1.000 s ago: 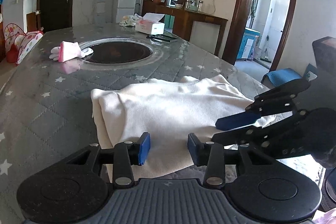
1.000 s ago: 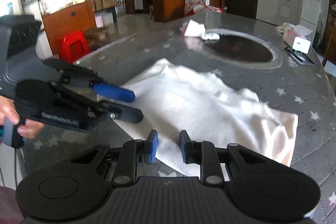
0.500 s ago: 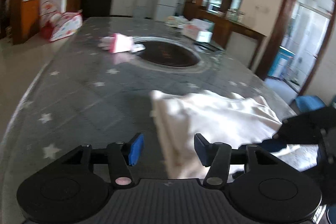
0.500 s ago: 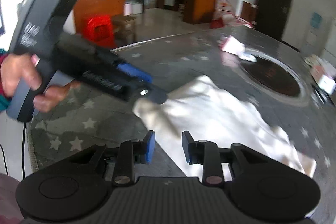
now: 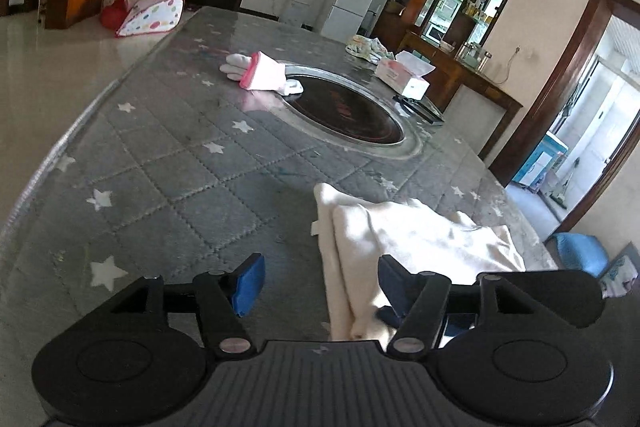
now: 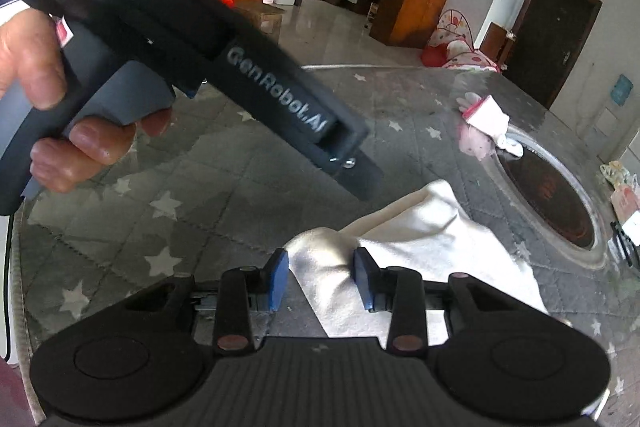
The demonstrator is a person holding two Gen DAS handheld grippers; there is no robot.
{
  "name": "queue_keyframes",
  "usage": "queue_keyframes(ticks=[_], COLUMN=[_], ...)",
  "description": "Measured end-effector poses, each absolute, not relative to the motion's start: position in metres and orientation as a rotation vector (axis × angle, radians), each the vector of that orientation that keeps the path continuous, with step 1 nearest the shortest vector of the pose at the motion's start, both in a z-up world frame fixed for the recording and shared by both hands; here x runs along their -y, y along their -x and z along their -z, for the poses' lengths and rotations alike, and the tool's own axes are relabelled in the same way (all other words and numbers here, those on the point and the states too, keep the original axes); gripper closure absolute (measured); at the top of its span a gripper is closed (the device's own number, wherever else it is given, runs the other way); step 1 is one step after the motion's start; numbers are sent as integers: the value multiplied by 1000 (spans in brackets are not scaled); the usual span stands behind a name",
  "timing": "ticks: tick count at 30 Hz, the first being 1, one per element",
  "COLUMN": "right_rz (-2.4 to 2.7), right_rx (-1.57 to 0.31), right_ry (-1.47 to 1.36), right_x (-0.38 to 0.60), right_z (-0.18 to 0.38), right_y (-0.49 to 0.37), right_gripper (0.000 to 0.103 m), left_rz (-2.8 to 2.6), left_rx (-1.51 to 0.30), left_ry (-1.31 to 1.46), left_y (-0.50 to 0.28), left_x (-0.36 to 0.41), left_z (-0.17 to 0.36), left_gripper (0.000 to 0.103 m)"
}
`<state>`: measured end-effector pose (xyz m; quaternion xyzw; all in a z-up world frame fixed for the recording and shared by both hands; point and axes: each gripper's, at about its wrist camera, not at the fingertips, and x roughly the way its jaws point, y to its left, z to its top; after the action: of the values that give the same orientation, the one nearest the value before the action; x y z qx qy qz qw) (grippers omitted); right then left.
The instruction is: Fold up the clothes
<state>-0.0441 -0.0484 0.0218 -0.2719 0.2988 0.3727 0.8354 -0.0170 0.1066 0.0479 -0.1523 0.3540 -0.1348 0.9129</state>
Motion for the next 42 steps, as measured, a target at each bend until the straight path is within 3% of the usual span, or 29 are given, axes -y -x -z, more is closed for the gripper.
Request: queue_keyframes(ticks=[2, 5, 22, 27, 32, 42], right_rz=[-774, -763, -789, -817, -830, -788], right_rx=[-624, -637, -579, -574, -573, -589], right_ry=[560, 476, 197, 182, 186, 161], right_x=[51, 60, 110, 115, 116, 141], right_z=[-22, -29, -66, -66, -65, -68], right_y=[43, 36, 40, 46, 50, 56], right_gripper=[85, 90, 91, 91, 91, 82], left_rz=[295, 308, 379, 386, 363, 350], left_rx=[-737, -752, -903, -928, -943, -938], left_ry=[338, 368, 715, 811, 840, 828], left_y=[16, 12, -28, -32, -32, -29], left_x=[-105, -102, -85, -85, -88, -86], left_z=[-47, -46, -18, -6, 2, 3], left_gripper=[34, 32, 34, 48, 72, 79])
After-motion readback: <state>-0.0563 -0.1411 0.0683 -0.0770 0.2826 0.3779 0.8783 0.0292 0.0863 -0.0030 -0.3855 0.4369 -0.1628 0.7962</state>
